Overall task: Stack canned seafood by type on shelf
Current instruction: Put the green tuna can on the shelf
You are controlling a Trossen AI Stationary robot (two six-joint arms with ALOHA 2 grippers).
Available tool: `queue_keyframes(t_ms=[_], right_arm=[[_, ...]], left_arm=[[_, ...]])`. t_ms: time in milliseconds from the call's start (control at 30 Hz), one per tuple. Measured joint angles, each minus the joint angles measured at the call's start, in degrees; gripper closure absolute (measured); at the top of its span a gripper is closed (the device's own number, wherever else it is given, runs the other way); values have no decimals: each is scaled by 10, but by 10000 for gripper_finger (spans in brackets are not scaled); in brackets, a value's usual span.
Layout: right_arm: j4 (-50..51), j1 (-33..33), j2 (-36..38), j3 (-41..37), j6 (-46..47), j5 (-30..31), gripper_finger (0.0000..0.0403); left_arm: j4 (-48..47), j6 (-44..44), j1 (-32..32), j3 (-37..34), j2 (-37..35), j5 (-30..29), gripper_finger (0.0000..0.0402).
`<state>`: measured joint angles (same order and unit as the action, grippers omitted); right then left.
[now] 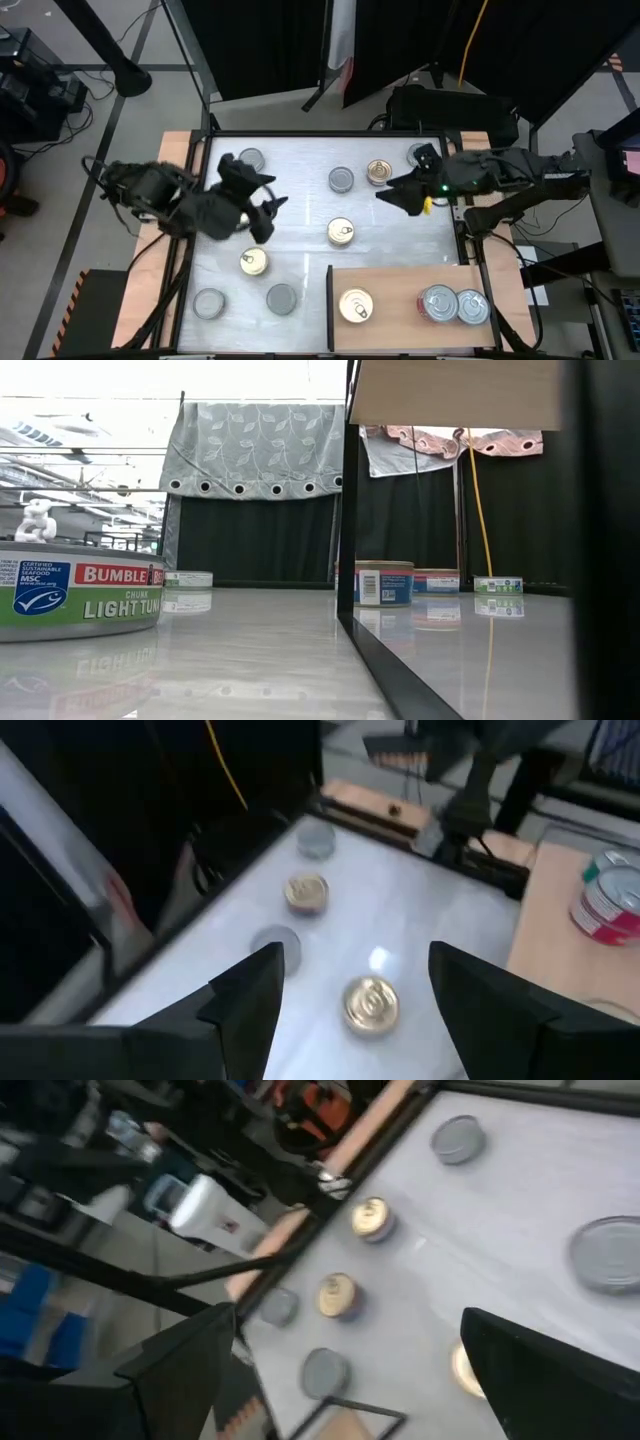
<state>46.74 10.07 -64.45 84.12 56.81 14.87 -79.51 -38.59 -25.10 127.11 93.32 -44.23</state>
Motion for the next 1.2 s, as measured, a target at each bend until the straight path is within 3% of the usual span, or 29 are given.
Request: queue_keyframes(t_ms=[133, 333, 467, 767, 867, 1033, 1200], right_arm=[[56, -75, 2, 0, -45, -33, 24], [137, -156, -11, 0, -142, -148, 26], [216, -190, -14, 0, -188, -147, 26], [257, -262, -27, 0, -123, -147, 27], [266, -304, -43, 0, -128, -148, 32], [315, -425, -97, 0, -234, -137, 104], [355, -543, -164, -24, -320, -65, 247]], left_arm=[[-5, 10, 45, -1, 2, 99, 153], [-18, 76, 117, -42, 15, 213, 153], [-102, 21, 197, -88, 11, 229, 153], [41, 92, 402, -290, -5, 363, 153], [111, 103, 461, -352, -7, 441, 153], [153, 104, 519, -380, -7, 522, 153], [151, 109, 524, -380, -16, 526, 153]])
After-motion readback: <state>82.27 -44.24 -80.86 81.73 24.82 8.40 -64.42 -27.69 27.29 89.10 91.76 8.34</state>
